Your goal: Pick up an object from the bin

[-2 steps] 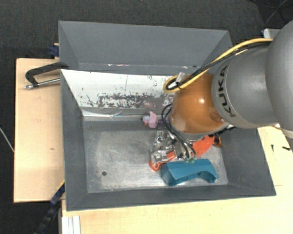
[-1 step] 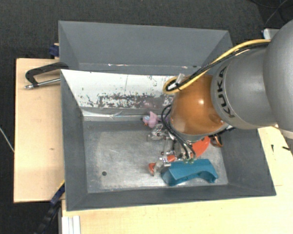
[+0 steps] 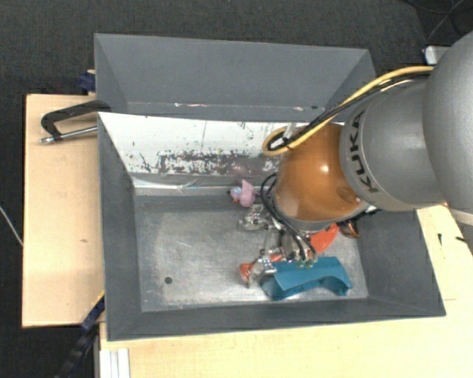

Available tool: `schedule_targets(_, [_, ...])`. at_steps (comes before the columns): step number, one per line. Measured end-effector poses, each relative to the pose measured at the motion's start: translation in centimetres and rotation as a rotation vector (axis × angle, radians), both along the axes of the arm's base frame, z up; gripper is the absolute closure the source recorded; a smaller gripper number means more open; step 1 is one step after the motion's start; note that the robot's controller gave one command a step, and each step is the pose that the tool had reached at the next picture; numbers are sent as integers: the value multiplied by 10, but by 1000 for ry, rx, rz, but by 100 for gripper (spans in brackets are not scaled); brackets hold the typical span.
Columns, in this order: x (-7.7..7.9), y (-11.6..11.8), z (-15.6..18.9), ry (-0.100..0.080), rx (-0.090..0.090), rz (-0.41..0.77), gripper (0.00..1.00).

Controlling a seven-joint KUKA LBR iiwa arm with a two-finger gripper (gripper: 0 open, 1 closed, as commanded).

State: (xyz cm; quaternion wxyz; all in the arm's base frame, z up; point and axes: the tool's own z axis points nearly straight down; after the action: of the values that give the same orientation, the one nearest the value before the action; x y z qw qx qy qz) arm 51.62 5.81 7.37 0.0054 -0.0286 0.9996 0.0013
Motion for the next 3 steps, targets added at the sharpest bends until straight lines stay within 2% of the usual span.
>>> schedule_targets(1, [-3,-19,2,5,2,89,0])
schedule_targets(2, [-16,-50,6,12,0,-57,100])
schedule_targets(3, [-16,-50,6,12,0,-58,100])
